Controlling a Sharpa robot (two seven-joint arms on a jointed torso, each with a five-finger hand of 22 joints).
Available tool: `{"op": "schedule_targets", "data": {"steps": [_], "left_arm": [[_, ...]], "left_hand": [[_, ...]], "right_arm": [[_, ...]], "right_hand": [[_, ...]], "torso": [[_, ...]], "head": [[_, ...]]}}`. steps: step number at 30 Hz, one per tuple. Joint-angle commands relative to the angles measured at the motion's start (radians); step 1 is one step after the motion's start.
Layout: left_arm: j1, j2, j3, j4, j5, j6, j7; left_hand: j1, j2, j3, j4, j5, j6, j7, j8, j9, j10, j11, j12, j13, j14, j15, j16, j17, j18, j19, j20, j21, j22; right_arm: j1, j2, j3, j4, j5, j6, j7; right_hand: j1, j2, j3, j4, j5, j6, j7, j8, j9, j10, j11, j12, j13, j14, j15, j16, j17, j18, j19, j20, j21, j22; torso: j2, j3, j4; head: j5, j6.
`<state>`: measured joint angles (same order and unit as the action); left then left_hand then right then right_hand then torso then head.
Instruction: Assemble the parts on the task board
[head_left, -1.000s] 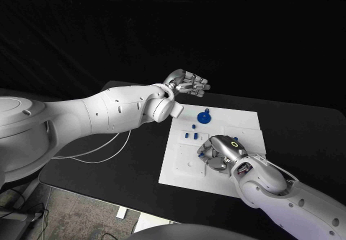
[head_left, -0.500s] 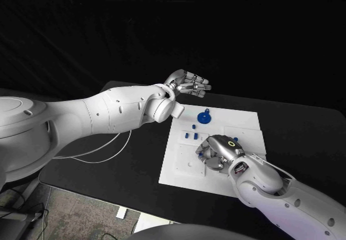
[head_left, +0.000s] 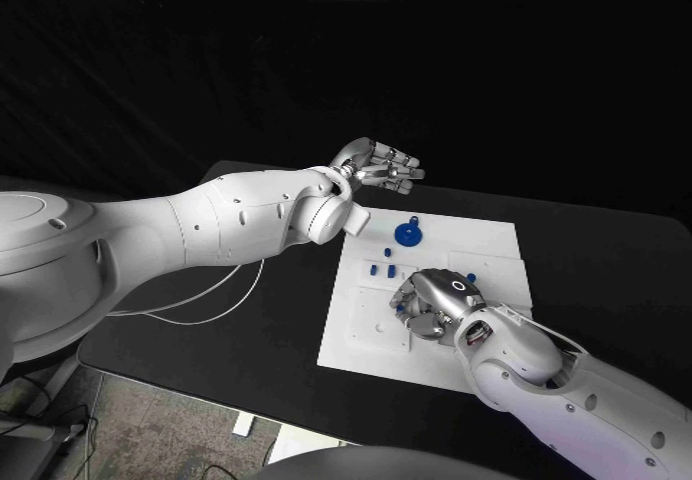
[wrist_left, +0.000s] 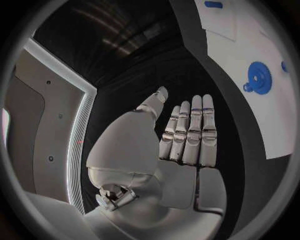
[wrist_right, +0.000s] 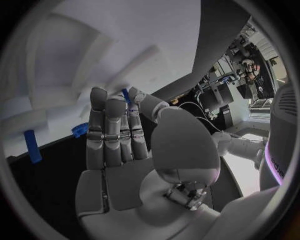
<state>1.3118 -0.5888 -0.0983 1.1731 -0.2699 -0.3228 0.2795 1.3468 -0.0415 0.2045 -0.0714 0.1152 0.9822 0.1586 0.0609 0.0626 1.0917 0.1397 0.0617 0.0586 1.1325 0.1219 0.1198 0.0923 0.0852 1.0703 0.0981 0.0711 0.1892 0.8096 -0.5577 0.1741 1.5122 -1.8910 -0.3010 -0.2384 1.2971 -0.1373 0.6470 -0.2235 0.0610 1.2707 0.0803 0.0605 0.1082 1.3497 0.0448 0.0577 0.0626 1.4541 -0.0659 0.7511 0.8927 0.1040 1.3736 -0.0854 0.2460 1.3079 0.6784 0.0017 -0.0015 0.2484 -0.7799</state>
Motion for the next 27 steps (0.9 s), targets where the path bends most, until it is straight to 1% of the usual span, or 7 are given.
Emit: {"op": "schedule_targets", "data": {"steps": [1,8,15,16,18,22,27], "left_arm": [[0.001,0.002,0.001,0.002,0.002,0.013,0.009],[0.001,0.002,0.001,0.002,0.005,0.010,0.011],[0.001,0.002,0.001,-0.003,0.009,0.003,0.016],[0.001,0.002,0.001,-0.003,0.009,0.004,0.016],[0.001,0.002,0.001,-0.004,0.010,0.004,0.016],[0.001,0.001,0.001,-0.006,0.010,0.006,0.014],[0.001,-0.001,0.001,-0.009,0.010,0.009,0.010]], "left_hand": [[-0.001,0.004,-0.001,0.002,-0.003,0.006,-0.002,0.003,0.000,-0.002,-0.001,-0.003,0.001,0.002,-0.004,-0.001,0.000,-0.010,0.006,0.003,0.007,-0.001],[-0.004,0.005,-0.003,0.007,-0.002,0.004,-0.002,0.003,0.000,-0.001,-0.001,-0.003,0.001,0.003,-0.004,0.000,0.001,-0.010,0.007,0.002,0.007,-0.003],[-0.003,0.004,-0.004,0.008,-0.002,-0.006,-0.001,0.002,-0.001,0.003,-0.002,-0.003,0.001,0.006,-0.005,0.002,0.001,-0.010,0.010,0.001,0.008,-0.004],[-0.003,0.004,-0.004,0.008,-0.002,-0.006,-0.001,0.002,-0.001,0.003,-0.002,-0.003,0.001,0.006,-0.005,0.002,0.001,-0.010,0.010,0.001,0.008,-0.004],[-0.003,0.004,-0.004,0.008,-0.003,-0.007,-0.001,0.002,-0.001,0.003,-0.002,-0.003,0.001,0.006,-0.006,0.002,0.001,-0.010,0.010,0.001,0.008,-0.005],[-0.001,0.004,-0.004,0.009,-0.005,-0.021,0.001,0.002,-0.001,0.005,-0.003,-0.003,0.001,0.012,-0.008,0.006,0.003,-0.009,0.016,-0.001,0.010,-0.006],[0.000,0.004,-0.004,0.010,-0.005,-0.024,0.001,0.002,-0.001,0.011,-0.005,-0.003,0.001,0.028,-0.015,0.015,0.006,-0.007,0.030,-0.007,0.019,-0.002]], "right_arm": [[-0.008,-0.003,-0.010,-0.005,-0.003,0.043,-0.004],[-0.007,-0.004,-0.012,0.000,0.003,-0.009,-0.007],[-0.007,-0.007,-0.012,0.017,0.000,-0.079,-0.017],[-0.007,-0.008,-0.012,0.020,0.000,-0.091,-0.019],[-0.007,-0.010,-0.012,0.025,0.002,-0.114,-0.021],[-0.005,-0.019,-0.012,0.036,0.029,-0.152,-0.022],[0.009,-0.035,-0.011,0.056,0.063,-0.161,-0.022]], "right_hand": [[-0.006,-0.004,0.011,-0.007,0.042,-0.027,0.008,0.001,-0.014,-0.016,-0.008,0.001,-0.002,-0.009,0.008,-0.001,-0.002,0.021,-0.010,0.002,0.008,0.025],[-0.050,-0.048,-0.018,0.013,0.131,-0.114,0.032,0.001,-0.044,-0.157,0.030,0.001,-0.004,-0.008,0.035,0.007,-0.011,0.039,-0.014,0.029,0.018,0.018],[-0.039,-0.076,-0.079,0.039,0.172,-0.159,0.016,0.002,-0.045,-0.250,0.052,0.002,-0.004,-0.010,0.050,0.013,-0.037,0.059,0.011,0.051,-0.021,-0.007],[-0.054,-0.096,-0.121,0.049,0.222,-0.184,0.009,0.003,-0.046,-0.272,0.057,0.002,-0.004,-0.010,0.056,0.013,-0.040,0.058,0.014,0.056,-0.030,-0.015],[-0.020,-0.080,-0.245,0.073,0.266,-0.207,-0.003,0.002,-0.046,-0.294,0.062,0.005,-0.003,-0.011,0.061,0.014,-0.056,0.062,0.034,0.064,-0.069,-0.057],[0.005,-0.090,-0.272,0.108,0.259,-0.207,-0.002,0.001,-0.046,-0.305,0.065,0.002,-0.004,-0.014,0.061,0.020,-0.087,0.059,0.058,0.065,-0.116,-0.093],[0.000,-0.089,-0.257,0.110,0.260,-0.192,0.008,0.002,-0.046,-0.290,0.061,0.002,-0.004,-0.016,0.059,0.026,-0.094,0.057,0.062,0.063,-0.123,-0.087]], "torso": [[0.000,0.0006,-0.0005],[0.000,0.0012,0.0006],[0.000,0.0021,-0.0017],[0.000,0.0017,-0.0015],[0.000,0.0012,-0.0008],[0.000,0.0013,0.0000],[0.000,0.0017,-0.0018]], "head": [[-0.003,0.001],[-0.005,0.002],[-0.006,0.006],[-0.007,0.006],[-0.007,0.007],[-0.009,0.007],[-0.012,0.011]]}}
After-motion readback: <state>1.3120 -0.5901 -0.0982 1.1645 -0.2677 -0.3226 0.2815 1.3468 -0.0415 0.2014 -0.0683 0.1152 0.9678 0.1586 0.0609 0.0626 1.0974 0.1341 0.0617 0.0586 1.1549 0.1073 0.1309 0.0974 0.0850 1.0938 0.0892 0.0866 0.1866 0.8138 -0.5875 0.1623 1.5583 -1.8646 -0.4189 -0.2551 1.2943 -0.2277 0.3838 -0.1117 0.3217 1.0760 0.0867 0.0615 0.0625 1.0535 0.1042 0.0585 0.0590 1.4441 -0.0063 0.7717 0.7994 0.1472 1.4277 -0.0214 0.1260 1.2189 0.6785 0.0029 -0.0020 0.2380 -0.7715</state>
